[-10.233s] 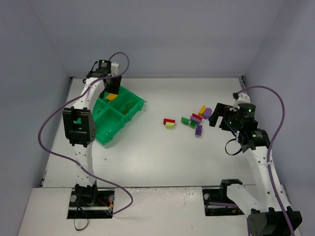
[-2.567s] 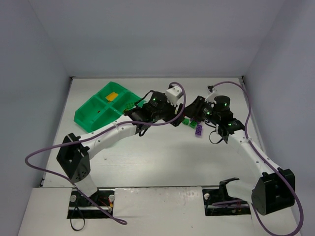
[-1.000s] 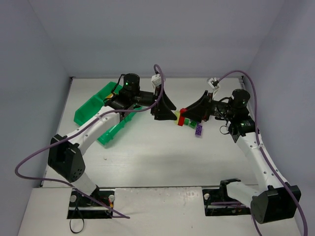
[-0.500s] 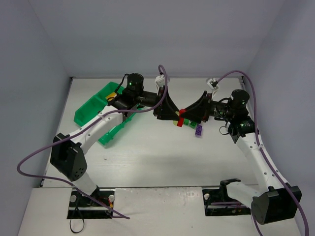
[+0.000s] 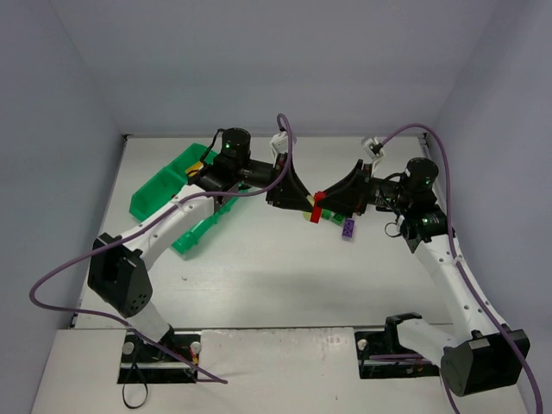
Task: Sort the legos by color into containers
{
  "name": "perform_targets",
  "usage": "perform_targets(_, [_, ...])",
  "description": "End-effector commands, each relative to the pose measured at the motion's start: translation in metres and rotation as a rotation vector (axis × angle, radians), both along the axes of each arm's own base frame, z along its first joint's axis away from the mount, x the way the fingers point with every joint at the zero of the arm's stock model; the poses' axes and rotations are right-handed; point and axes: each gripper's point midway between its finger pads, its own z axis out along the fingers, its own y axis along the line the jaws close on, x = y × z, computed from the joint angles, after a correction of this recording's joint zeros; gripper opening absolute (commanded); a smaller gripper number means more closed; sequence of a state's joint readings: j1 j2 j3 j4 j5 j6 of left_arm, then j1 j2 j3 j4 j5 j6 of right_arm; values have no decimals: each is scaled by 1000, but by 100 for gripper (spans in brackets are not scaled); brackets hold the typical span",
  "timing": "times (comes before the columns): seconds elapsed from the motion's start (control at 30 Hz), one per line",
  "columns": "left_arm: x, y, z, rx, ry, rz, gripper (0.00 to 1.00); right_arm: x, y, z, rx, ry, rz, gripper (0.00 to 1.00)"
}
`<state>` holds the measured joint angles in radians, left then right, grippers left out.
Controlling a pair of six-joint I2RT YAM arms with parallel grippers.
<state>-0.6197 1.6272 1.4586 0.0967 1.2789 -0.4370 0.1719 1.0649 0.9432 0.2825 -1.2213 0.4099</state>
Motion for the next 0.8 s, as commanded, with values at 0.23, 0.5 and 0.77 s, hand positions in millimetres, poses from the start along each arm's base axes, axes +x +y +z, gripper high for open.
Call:
perform_targets(0.23, [-11,9,35,-92,-131,-50,0,-12,0,22,22,-130,21,0])
perform_targets(0.5, [-9,20,35,-81,-132,-31,0,-18,0,16,14,-123,35,0])
perform_targets(0.77, [-5,33,32,-60,-135,-3,0,-21,-3,12,7,-121,34,0])
